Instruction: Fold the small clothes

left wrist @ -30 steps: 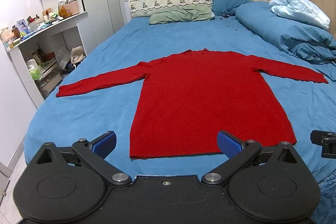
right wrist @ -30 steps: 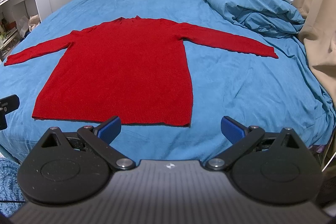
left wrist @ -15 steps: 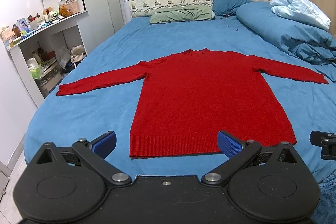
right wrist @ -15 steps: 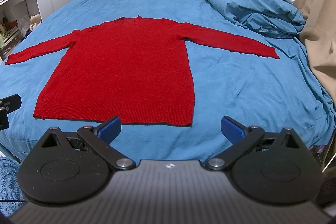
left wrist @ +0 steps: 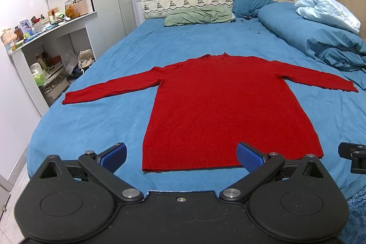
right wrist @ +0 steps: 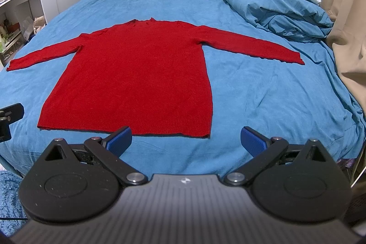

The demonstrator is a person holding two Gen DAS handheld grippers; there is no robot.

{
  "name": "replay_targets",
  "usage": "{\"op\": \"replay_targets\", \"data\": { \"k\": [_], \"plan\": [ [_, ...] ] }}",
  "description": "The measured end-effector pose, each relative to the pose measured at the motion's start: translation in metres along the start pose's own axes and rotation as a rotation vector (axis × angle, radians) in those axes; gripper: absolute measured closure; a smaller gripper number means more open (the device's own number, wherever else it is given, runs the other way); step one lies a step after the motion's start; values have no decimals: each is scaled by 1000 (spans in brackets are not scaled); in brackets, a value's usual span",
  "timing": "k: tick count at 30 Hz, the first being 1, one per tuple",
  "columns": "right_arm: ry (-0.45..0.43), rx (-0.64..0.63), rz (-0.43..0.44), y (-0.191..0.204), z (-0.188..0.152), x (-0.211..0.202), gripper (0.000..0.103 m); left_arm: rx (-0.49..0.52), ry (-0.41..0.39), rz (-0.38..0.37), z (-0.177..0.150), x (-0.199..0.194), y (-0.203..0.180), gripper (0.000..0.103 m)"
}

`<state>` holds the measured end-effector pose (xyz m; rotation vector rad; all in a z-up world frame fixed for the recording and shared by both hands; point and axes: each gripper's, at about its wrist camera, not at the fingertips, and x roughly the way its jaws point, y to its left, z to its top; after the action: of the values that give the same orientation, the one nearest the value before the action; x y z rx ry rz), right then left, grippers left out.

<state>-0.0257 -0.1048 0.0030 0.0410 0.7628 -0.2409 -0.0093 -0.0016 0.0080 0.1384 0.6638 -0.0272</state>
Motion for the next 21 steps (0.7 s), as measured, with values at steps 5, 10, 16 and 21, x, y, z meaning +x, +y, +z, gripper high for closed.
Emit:
{"op": "replay_targets", "data": {
  "k": [5,10,16,21],
  "plan": [
    [0,0,3,0,0,0,0,0,-2,1,0,-1,0,0],
    [-1,-1,3,1,0,0,0,-1,-4,3,0,-2,0,0],
    [-4,-4,4,3,1,-3,0,-2,-4,2,-1,-2,1,0],
    [-7,-4,4,5,1,-5,0,-5,-4,2,-1,-3,2,0]
  ]
}}
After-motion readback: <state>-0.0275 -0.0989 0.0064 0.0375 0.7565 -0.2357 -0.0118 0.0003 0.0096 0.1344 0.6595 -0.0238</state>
